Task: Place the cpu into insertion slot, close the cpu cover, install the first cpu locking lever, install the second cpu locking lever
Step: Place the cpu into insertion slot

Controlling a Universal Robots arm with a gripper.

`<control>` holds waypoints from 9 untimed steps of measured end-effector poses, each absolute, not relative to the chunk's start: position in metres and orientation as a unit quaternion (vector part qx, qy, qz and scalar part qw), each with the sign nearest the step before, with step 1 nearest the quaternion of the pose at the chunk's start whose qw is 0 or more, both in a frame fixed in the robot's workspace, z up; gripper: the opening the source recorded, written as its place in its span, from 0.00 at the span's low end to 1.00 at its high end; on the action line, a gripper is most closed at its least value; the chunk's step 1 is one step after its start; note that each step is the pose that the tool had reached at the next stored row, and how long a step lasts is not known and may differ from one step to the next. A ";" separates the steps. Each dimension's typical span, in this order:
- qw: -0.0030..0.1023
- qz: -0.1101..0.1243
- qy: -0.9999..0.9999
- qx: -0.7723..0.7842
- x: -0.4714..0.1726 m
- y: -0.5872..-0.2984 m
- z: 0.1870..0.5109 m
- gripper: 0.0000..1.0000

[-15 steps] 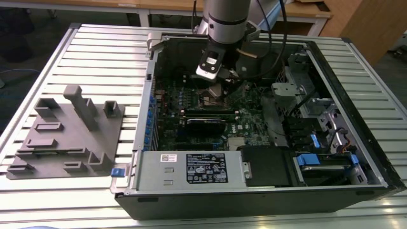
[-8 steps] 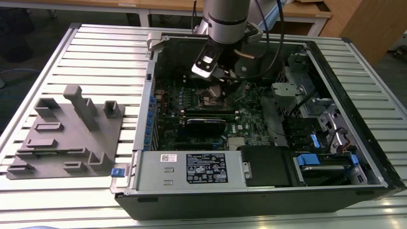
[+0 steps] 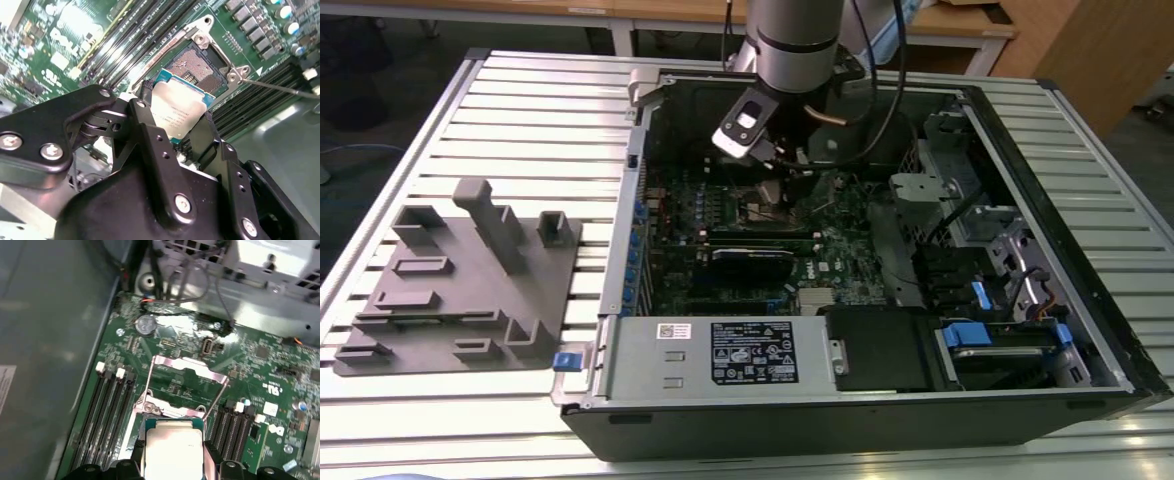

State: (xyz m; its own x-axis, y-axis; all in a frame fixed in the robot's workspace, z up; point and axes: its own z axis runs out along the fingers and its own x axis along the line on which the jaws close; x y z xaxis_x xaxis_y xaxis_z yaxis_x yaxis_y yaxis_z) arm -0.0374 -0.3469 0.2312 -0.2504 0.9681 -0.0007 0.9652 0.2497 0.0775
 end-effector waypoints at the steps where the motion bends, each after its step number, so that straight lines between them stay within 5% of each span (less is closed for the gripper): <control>1: 0.024 0.030 0.785 0.619 -0.037 -0.347 0.231 0.54; 9: 0.026 0.028 0.738 0.674 -0.037 -0.347 0.230 0.54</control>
State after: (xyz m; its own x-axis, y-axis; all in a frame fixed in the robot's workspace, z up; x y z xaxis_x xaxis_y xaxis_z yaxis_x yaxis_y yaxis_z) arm -0.0374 -0.3469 0.2303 -0.0902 0.9959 -0.0007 0.9929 0.0899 0.0775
